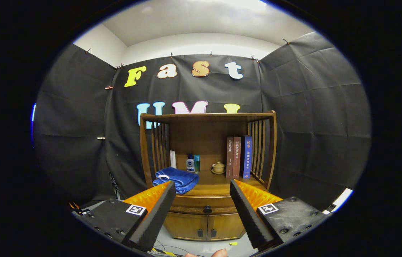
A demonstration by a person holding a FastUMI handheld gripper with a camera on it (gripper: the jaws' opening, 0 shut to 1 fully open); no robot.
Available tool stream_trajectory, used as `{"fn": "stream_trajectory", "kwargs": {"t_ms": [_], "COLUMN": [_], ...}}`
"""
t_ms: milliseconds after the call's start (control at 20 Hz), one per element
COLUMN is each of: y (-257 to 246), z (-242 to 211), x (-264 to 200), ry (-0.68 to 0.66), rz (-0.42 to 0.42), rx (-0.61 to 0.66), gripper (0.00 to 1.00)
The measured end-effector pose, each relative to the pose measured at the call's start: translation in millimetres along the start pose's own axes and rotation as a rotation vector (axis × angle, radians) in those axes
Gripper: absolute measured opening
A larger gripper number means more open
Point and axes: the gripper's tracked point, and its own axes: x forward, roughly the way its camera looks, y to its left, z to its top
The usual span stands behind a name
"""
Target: Pull open the drawer, take out the items inside it, and place them on the countertop above the cabinet.
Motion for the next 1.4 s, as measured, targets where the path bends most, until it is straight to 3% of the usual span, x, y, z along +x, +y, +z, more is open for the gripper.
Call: {"fn": "stream_trajectory", "kwargs": {"t_ms": [550,950,1150,1400], "y": [8.8,-0.9,-7.7,-17.9], "z": [-10.5,-23.2,-56.4,-135.4], "x": [16.9,80.1,121.6,171.4], "ry": [-0.009,-0.070,-0.047,0.029], "rz": [0.026,0.003,-0.013,-0.031], "rx": [-0.011,-0.025,-0.020,-0.060], "gripper": [0.98,0.98,0.98,0.98]}}
